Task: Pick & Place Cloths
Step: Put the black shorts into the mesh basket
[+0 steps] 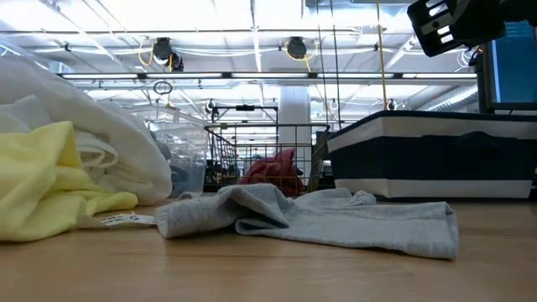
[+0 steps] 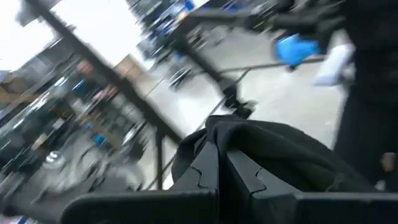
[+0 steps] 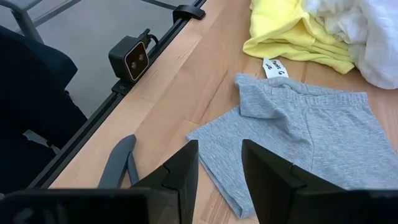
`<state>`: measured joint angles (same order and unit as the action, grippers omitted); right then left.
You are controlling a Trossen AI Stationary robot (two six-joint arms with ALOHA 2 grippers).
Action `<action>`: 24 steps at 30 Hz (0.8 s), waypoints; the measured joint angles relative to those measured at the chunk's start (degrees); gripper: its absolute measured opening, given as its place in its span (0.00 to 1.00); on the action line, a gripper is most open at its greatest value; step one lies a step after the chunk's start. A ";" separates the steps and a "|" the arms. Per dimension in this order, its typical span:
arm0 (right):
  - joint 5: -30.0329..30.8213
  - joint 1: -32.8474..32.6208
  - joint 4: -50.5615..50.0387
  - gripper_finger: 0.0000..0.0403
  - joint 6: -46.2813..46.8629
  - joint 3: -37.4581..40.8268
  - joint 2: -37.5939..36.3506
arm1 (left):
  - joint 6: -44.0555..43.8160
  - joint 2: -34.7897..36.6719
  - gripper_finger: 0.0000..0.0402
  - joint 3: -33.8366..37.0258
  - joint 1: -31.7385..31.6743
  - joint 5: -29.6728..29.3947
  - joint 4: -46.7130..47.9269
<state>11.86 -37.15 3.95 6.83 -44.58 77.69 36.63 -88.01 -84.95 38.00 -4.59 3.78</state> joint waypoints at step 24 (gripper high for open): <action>0.00 0.00 0.02 0.29 0.00 0.00 0.00 | -0.39 -0.02 0.00 0.00 -0.16 -4.73 -1.37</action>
<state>11.86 -37.15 3.97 6.83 -44.58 77.69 36.24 -88.03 -84.95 37.83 -9.33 2.41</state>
